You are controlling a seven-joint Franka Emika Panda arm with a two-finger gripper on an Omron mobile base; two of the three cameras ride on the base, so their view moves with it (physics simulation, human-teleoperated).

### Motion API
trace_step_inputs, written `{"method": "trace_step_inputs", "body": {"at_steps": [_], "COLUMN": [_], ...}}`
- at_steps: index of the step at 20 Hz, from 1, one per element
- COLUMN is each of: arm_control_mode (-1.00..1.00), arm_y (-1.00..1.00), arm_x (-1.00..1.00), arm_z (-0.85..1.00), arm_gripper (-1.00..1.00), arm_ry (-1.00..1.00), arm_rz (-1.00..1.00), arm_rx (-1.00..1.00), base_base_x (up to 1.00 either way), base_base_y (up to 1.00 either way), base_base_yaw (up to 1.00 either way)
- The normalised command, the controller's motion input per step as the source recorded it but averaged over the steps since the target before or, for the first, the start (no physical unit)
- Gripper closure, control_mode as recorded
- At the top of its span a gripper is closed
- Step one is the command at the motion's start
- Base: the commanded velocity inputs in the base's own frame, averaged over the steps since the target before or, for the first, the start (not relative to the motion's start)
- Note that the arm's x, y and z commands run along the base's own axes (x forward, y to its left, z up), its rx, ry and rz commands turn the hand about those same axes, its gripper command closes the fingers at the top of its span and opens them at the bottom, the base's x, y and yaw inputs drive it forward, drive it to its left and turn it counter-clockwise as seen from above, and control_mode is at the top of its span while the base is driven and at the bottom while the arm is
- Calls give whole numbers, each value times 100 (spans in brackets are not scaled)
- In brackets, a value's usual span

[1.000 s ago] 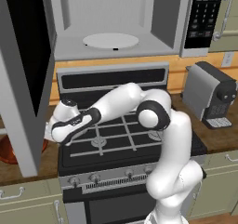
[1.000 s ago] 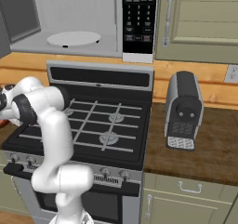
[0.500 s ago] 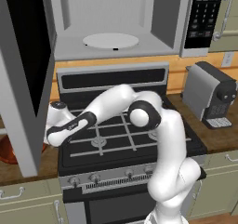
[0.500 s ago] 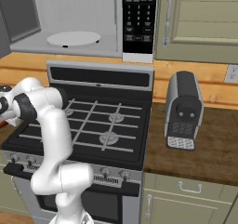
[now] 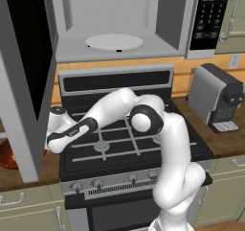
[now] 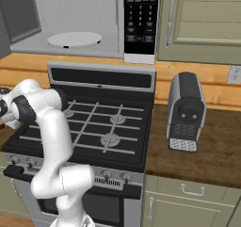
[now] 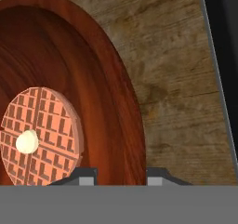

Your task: Open the microwave, place the bowl with waffle inside the microwave, then close the microwave door and turn it on.

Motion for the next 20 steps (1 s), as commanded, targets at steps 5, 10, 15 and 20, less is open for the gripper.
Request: {"method": "trace_step_inputs", "body": {"at_steps": [5,10,15,20], "arm_control_mode": [-100,-100,-100,-100], "arm_y": [-18,-66,-70,-43], "arm_x": [0,-25,-32,-40], "arm_z": [0,1,23,68], "arm_gripper": [100,100,100,100], "arm_ry": [0,2,-1,-5], "arm_rz": [-2,-20,-22,-18], "arm_rx": [0,0,1,0], "base_base_x": [0,0,0,0], "base_base_y": [0,0,0,0], "base_base_yaw": [0,0,0,0]}}
